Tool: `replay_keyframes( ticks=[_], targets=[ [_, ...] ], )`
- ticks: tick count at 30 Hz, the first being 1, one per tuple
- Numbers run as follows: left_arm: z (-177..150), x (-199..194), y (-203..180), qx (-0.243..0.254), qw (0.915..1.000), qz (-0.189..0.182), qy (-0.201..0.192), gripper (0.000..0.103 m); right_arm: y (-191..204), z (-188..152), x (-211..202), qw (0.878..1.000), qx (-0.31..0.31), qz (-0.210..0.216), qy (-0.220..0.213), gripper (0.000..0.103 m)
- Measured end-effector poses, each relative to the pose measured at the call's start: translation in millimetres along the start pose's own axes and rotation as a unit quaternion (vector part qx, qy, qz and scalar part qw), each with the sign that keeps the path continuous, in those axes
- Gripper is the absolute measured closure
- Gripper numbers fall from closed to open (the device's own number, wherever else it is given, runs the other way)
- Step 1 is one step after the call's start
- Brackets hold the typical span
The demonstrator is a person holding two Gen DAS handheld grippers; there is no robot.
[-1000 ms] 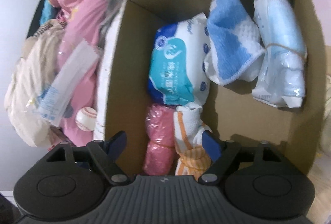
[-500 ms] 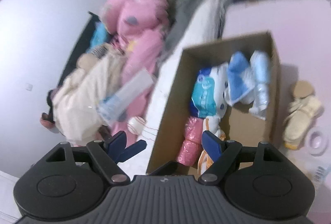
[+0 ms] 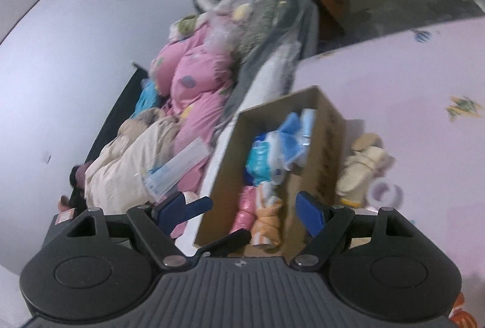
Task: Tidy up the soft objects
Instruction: 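Grasp the cream knitted bundle with the left gripper while the right gripper reaches toward the white tape roll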
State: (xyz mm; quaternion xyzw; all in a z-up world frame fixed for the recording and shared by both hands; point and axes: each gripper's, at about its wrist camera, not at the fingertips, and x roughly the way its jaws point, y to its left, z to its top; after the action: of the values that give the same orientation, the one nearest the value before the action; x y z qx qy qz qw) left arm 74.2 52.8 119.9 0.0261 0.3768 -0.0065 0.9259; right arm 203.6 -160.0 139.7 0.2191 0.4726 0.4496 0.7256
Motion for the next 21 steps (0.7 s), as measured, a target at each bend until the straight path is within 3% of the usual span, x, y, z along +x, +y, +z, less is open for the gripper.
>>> replay_keyframes(
  ticks=[6,11,21],
  targets=[
    [15,42,-30,0.052,0.998,-0.014,0.033,0.025,-52,7,5,0.999,0.042,-0.03,-0.004,0.048],
    [27,79,-47,0.086,0.994,-0.01,0.067,0.026,-94,18,23,0.996,0.067,-0.055,0.009,0.06],
    [49,147,-71,0.129,0.9831,-0.006,0.13,0.055,-148,30,53,0.991,0.109,-0.061,0.036,0.062]
  ],
)
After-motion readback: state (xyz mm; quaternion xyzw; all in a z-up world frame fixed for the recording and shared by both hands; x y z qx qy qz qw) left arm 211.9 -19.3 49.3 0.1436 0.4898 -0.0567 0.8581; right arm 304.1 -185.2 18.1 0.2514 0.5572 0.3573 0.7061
